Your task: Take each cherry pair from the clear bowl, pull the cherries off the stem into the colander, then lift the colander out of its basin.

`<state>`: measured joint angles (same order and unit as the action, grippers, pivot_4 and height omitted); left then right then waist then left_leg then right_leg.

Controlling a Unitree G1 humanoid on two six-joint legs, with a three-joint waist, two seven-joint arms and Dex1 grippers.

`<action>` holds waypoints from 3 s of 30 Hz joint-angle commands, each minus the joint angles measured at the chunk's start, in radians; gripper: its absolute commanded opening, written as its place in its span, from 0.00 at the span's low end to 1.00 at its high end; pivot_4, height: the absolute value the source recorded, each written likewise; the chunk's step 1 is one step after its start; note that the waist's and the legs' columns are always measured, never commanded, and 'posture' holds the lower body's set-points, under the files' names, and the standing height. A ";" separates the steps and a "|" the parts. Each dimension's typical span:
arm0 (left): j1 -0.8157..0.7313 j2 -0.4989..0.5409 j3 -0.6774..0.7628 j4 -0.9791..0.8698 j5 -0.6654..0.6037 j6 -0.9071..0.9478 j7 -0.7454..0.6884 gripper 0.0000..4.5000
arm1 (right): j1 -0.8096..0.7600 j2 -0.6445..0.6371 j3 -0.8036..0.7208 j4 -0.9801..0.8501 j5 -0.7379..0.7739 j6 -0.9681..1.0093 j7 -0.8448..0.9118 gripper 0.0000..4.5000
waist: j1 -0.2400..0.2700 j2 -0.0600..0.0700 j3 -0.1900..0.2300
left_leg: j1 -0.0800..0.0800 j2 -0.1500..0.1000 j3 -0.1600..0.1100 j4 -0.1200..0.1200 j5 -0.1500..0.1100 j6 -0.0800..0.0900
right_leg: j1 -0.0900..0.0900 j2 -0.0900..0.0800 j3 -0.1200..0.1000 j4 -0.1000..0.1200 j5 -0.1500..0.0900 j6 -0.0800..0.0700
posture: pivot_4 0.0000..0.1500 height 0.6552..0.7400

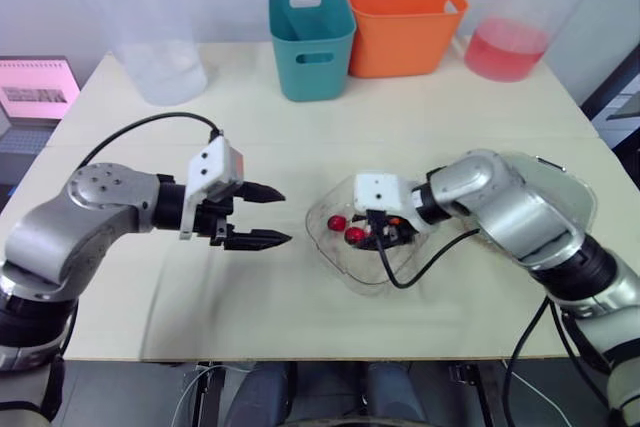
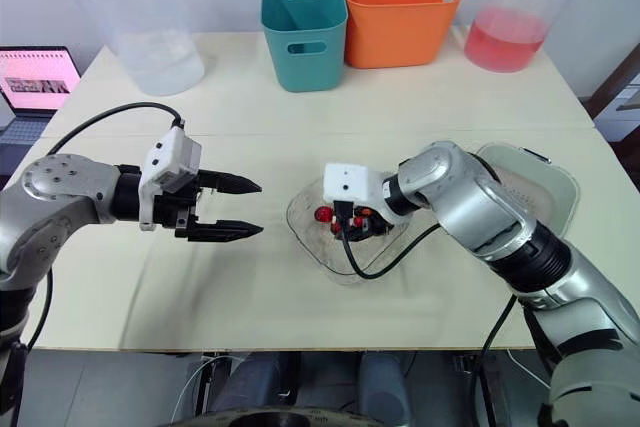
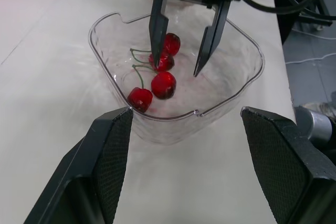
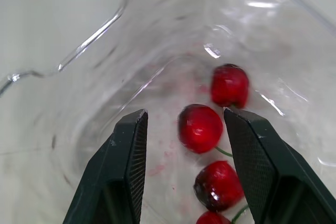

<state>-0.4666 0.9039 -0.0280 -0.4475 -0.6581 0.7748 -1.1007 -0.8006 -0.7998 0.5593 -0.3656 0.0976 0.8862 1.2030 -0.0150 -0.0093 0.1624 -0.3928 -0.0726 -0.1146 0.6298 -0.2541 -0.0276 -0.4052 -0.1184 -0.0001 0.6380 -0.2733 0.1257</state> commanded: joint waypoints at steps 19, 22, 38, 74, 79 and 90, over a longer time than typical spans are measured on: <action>0.031 -0.003 0.024 -0.035 -0.006 -0.017 0.031 0.77 | -0.096 0.007 -0.110 0.005 0.132 0.324 0.056 0.99 | 0.001 0.000 0.000 | 0.000 0.000 -0.001 0.000 0.000 0.000 | 0.000 0.000 0.000 0.000 0.000 0.000 | 1.00 1.00; 0.025 -0.011 0.016 -0.028 0.001 -0.026 0.035 0.77 | -0.127 0.009 -0.112 -0.005 0.204 0.474 0.041 0.99 | 0.002 0.000 0.000 | 0.000 0.000 -0.001 0.000 0.000 0.000 | 0.000 0.000 0.000 0.000 0.000 0.000 | 1.00 1.00; -0.007 -0.068 -0.007 -0.002 0.059 -0.073 0.061 0.77 | -0.183 0.092 0.020 0.148 0.286 0.556 -0.161 0.99 | 0.000 0.000 0.000 | 0.000 0.000 0.000 0.000 0.000 0.000 | 0.000 0.000 0.000 0.000 0.000 0.000 | 1.00 1.00; -0.079 -0.102 0.057 0.114 0.042 -0.082 0.089 0.77 | -0.080 -0.076 -0.030 -0.093 0.114 -0.087 -0.186 0.24 | 0.002 0.000 0.000 | -0.001 0.000 0.000 0.000 0.000 0.000 | -0.001 0.000 0.000 0.001 0.000 0.000 | 1.00 1.00; -0.209 -0.151 0.089 0.170 -0.017 -0.021 0.121 0.77 | 0.005 -0.139 -0.245 -0.176 0.047 -0.367 -0.237 0.24 | 0.003 -0.002 0.001 | -0.001 0.000 0.000 0.001 0.000 0.000 | 0.000 0.000 -0.001 0.001 0.000 0.000 | 1.00 1.00; -0.529 -0.317 0.047 0.413 -0.020 0.021 0.165 0.77 | 0.002 -0.074 -0.284 -0.130 -0.179 -0.650 -0.325 0.24 | 0.000 -0.002 0.001 | 0.000 -0.002 0.000 0.002 0.000 -0.001 | -0.001 0.000 -0.001 0.003 0.000 0.000 | 1.00 1.00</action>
<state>-0.9560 0.5899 0.0173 -0.0506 -0.6785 0.7930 -0.9320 -0.7732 -0.8775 0.2928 -0.4905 -0.0405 0.2752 0.8924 -0.0147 -0.0110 0.1630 -0.3932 -0.0748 -0.1140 0.6314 -0.2536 -0.0285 -0.4061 -0.1184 -0.0005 0.6409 -0.2732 0.1259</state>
